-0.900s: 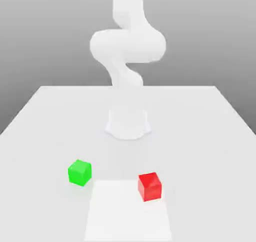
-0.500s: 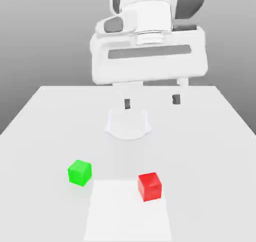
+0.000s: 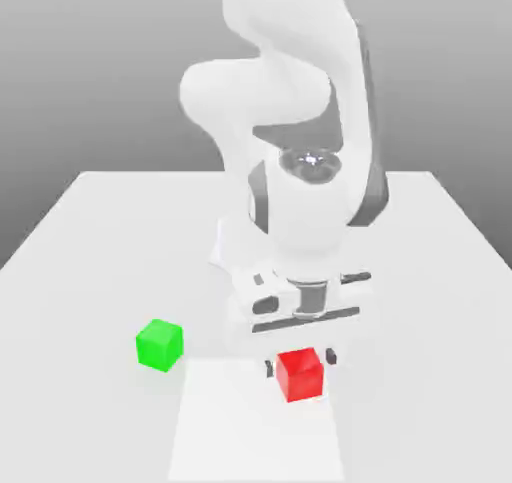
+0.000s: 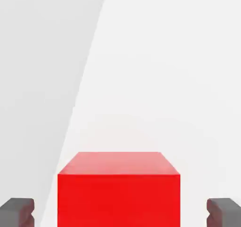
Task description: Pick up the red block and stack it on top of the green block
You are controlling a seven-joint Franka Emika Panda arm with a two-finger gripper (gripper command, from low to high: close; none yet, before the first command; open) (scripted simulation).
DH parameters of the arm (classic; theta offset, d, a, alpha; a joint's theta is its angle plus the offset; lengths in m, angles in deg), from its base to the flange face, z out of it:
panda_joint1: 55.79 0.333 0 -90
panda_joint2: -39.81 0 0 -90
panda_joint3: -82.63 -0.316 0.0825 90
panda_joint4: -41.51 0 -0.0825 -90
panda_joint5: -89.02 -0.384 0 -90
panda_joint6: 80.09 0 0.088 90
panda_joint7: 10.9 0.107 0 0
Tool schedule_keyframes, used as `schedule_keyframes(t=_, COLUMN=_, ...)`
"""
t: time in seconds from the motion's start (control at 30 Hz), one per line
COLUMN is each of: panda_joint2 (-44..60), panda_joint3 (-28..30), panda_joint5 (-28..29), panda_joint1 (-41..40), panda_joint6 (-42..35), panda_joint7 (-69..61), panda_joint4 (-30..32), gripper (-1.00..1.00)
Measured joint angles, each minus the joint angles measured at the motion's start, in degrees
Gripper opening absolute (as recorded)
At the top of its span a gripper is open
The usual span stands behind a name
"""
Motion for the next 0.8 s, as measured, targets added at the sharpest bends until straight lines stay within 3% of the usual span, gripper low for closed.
schedule_keyframes(t=0.17, panda_joint2=0.43, panda_joint3=-0.04, panda_joint5=0.23, panda_joint1=-0.07, panda_joint6=0.37, panda_joint7=0.18, panda_joint4=-0.05, gripper=-1.0)
schedule_keyframes(t=0.4, panda_joint2=-12.32, panda_joint3=-0.12, panda_joint5=-0.25, panda_joint1=-0.05, panda_joint6=-10.55, panda_joint7=-0.17, panda_joint4=1.77, gripper=-1.0)
schedule_keyframes(t=0.8, panda_joint2=-28.82, panda_joint3=12.1, panda_joint5=7.66, panda_joint1=-23.99, panda_joint6=-19.59, panda_joint7=8.59, panda_joint4=9.1, gripper=-1.0)
